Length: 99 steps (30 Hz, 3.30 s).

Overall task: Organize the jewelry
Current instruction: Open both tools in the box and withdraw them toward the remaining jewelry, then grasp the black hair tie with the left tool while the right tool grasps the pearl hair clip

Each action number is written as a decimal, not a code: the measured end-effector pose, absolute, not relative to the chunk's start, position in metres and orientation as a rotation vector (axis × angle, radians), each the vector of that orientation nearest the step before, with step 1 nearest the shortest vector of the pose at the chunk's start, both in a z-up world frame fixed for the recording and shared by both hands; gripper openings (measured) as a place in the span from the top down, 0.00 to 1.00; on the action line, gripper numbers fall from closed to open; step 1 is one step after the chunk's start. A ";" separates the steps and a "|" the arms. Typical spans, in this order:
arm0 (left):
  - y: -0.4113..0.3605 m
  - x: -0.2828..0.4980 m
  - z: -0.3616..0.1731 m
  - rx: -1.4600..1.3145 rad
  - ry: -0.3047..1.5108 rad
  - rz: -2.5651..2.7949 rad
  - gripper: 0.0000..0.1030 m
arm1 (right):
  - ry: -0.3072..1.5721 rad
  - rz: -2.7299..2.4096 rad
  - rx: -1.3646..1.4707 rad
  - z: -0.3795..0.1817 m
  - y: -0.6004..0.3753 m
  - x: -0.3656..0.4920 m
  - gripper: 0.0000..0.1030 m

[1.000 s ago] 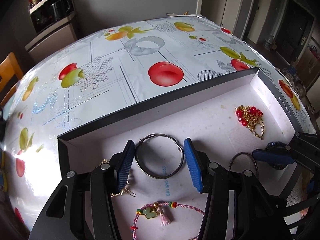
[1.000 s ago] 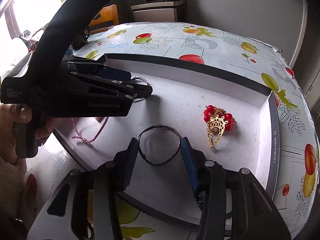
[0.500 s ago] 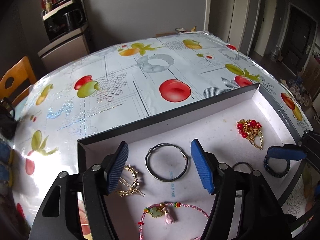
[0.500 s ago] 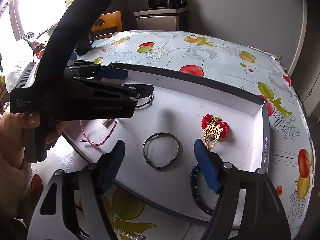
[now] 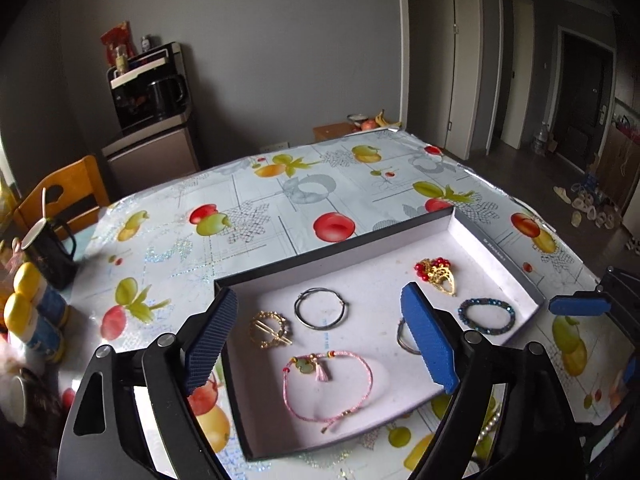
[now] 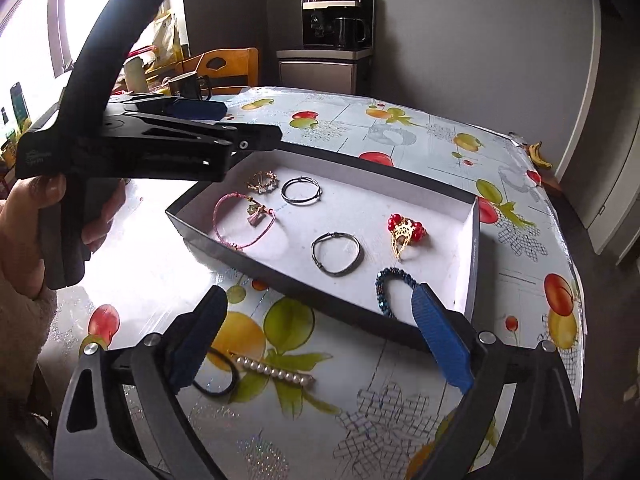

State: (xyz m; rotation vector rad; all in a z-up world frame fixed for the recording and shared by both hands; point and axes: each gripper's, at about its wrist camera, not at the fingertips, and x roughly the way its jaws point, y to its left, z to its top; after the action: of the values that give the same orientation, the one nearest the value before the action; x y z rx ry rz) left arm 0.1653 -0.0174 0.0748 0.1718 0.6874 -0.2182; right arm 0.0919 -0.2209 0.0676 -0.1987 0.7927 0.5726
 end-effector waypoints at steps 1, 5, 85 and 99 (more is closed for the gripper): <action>-0.018 0.157 0.076 0.177 0.679 -0.219 0.16 | 0.789 0.570 -0.186 0.066 -0.225 0.087 0.11; -0.017 0.129 0.074 0.208 0.656 -0.202 0.16 | 0.782 0.542 -0.122 0.058 -0.243 0.070 0.10; -0.013 0.045 -0.014 0.234 0.831 -0.482 1.00 | 0.948 0.752 -0.377 0.007 -0.197 0.066 0.79; -0.029 0.036 -0.020 0.279 0.863 -0.576 0.72 | 0.908 0.657 -0.284 0.012 -0.221 0.040 0.93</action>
State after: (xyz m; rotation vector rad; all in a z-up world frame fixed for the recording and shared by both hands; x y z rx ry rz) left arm 0.0358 -0.0295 -0.0201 0.2790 0.8630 -0.5765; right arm 0.0403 -0.2214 0.0117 -0.2842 0.9079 0.6565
